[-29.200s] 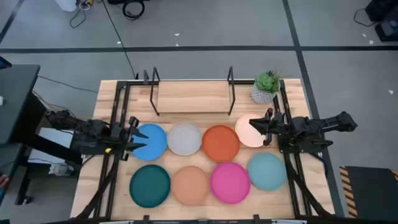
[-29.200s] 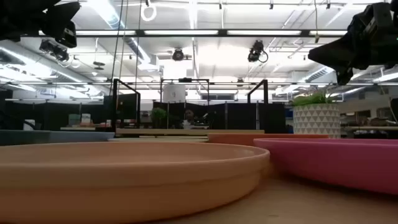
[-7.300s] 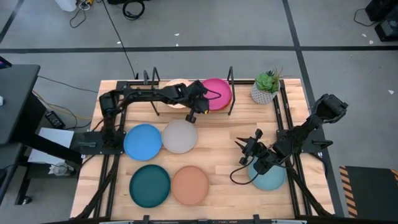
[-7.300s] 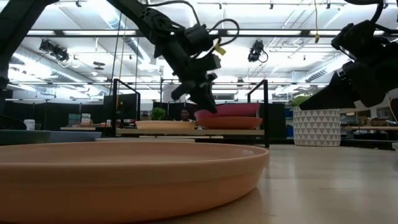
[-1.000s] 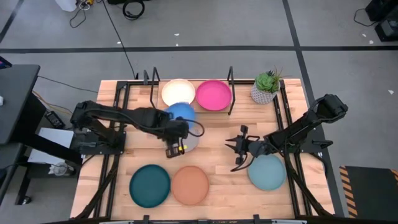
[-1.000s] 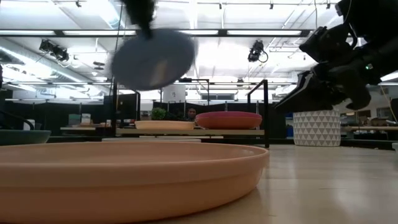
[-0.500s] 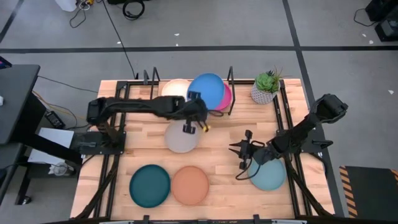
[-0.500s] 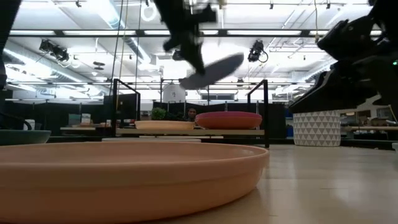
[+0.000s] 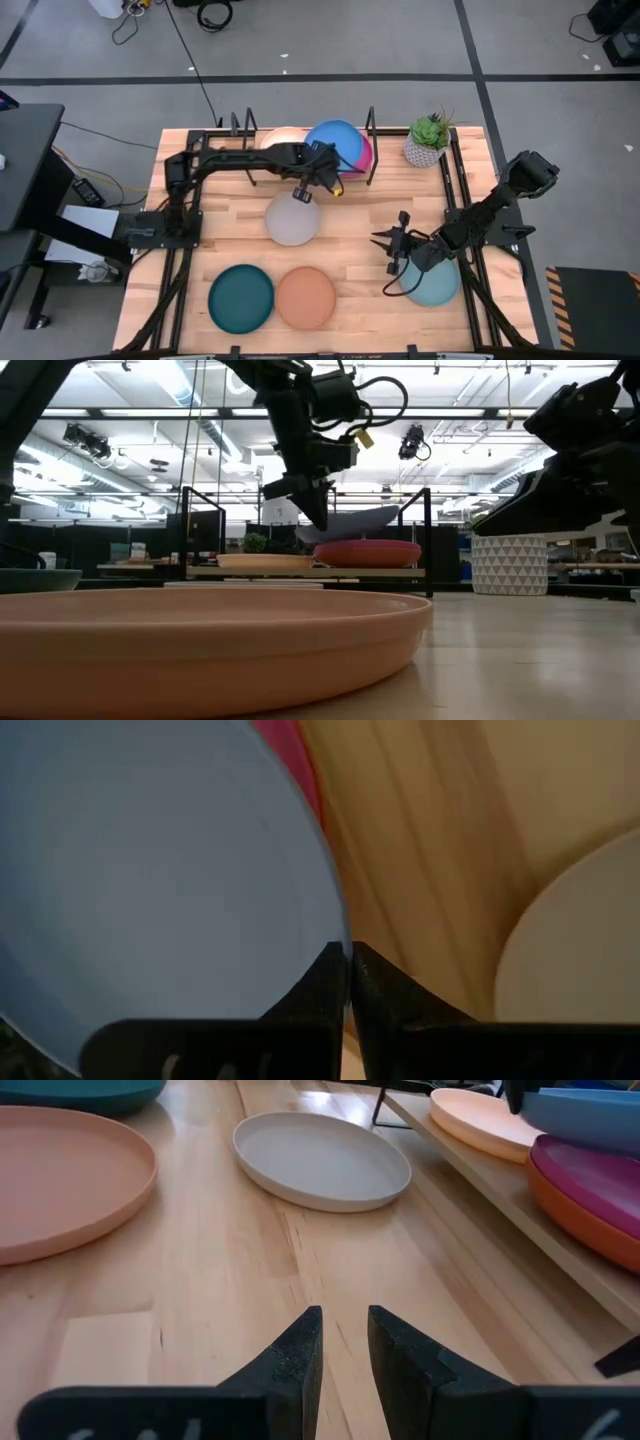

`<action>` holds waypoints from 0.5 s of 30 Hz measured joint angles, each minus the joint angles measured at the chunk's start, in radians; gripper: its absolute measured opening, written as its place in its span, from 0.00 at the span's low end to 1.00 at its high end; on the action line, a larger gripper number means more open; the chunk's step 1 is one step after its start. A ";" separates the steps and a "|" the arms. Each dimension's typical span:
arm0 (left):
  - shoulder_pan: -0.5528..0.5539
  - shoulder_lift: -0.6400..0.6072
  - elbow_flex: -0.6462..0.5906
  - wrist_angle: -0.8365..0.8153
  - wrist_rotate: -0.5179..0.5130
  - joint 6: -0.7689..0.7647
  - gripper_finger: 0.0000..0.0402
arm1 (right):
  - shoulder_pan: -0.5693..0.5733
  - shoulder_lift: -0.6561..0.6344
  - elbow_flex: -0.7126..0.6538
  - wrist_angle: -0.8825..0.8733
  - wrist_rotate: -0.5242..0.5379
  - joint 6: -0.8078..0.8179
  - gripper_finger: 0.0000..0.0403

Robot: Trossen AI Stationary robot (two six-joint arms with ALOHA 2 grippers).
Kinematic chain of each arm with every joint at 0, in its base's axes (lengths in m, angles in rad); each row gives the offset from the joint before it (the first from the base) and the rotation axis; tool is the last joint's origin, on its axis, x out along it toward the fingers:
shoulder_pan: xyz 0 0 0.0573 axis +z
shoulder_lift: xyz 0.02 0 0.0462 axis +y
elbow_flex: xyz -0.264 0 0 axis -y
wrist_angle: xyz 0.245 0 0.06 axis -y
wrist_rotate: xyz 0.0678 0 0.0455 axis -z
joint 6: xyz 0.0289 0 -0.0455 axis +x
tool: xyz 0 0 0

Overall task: Place and stack plates onto a shelf
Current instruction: Stack the blue plate on top of the pink plate on the shelf

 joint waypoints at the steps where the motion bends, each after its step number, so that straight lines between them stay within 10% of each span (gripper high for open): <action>1: 0.004 0.005 0.008 -0.006 0.001 0.021 0.03 | 0.000 0.000 0.000 0.000 0.000 -0.002 0.22; 15: 0.078 0.033 0.054 0.047 0.192 0.179 0.05 | 0.003 0.000 0.000 -0.018 0.003 0.016 0.22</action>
